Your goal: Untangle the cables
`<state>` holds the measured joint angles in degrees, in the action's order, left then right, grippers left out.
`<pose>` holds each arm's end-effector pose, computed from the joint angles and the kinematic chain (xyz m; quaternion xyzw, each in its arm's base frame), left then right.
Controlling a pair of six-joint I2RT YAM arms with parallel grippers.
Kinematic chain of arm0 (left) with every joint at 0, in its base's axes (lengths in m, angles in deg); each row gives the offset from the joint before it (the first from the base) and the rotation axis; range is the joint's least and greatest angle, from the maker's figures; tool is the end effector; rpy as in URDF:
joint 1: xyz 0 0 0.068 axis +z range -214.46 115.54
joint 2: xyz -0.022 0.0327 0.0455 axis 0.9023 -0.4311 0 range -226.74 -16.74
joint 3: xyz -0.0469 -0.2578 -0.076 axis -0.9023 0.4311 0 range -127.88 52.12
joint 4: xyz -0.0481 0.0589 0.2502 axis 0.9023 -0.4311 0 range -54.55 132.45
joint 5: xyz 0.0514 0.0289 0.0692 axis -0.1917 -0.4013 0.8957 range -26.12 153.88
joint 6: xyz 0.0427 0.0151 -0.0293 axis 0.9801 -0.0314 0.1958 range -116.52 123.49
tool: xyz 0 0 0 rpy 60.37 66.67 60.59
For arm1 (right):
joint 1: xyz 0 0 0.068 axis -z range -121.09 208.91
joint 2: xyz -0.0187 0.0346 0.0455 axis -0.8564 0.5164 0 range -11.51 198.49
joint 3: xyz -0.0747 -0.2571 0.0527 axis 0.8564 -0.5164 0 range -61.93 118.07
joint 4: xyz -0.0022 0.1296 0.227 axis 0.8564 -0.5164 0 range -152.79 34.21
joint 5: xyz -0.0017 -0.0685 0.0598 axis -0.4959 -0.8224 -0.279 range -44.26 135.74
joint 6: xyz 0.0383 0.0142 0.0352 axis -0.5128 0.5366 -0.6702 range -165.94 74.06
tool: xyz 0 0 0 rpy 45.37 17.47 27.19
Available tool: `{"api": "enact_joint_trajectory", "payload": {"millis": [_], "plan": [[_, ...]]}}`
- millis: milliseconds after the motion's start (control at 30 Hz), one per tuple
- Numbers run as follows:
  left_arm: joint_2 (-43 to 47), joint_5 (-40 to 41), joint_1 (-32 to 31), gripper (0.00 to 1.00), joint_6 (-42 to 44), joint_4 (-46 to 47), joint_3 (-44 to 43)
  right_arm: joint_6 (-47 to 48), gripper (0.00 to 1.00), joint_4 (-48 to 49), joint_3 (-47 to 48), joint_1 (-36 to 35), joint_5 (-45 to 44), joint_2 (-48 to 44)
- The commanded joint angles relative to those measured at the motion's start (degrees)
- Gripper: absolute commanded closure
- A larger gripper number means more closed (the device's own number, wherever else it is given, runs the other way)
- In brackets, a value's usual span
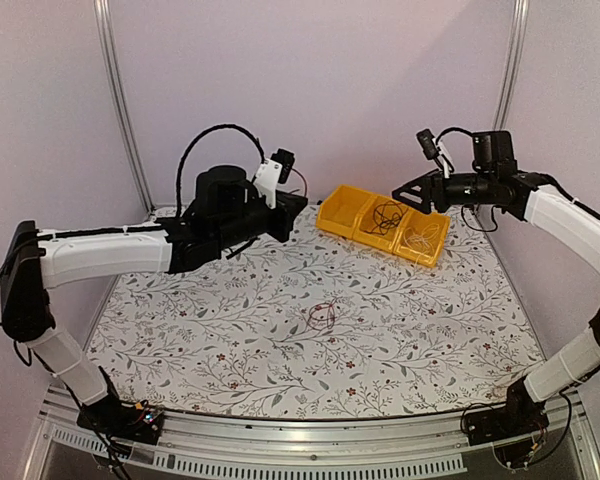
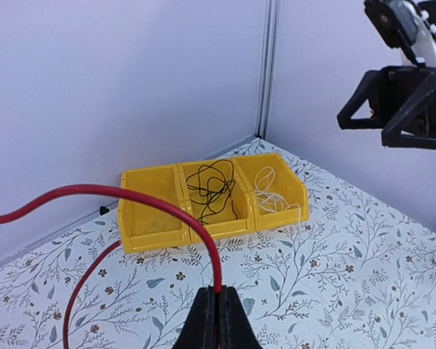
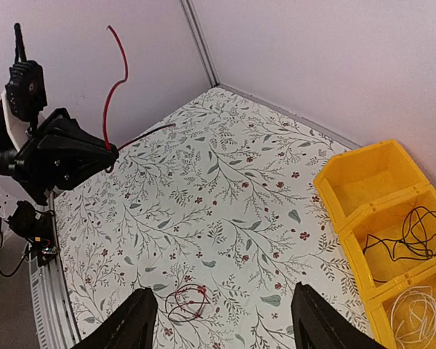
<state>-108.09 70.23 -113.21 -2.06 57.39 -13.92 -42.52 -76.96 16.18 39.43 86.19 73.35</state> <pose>0.2542 -0.2839 0.3073 0.2494 0.7261 -0.2538 0.5883 0.3090 0.1338 0.3599 -0.3343 0.7527 0.3609 0.4377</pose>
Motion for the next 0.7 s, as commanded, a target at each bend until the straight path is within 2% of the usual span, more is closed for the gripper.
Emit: {"api": "enact_joint_trajectory", "payload": {"millis": [0,133,367,467,667], "plan": [[-7.8,-15.2,4.7,1.0,-4.2,-2.3,-9.8,7.1,0.3,7.0,-13.6,4.1,-1.0,-10.2],[-18.5,-28.3,8.6,1.0,-7.1,-3.8,-20.0,9.0,0.3,13.5,-25.3,6.8,-1.0,-15.3],[-34.3,-43.4,13.5,1.0,-8.9,-3.6,-37.3,12.7,0.29,14.8,-27.4,8.2,-0.9,-16.9],[-41.3,-48.2,15.1,1.0,-10.9,-2.2,-44.4,13.8,0.3,15.1,-28.4,8.2,0.2,-15.7],[-53.3,-50.7,16.3,1.0,-15.5,0.6,-57.5,14.9,0.29,13.9,-27.6,8.2,1.5,-13.3]]}}
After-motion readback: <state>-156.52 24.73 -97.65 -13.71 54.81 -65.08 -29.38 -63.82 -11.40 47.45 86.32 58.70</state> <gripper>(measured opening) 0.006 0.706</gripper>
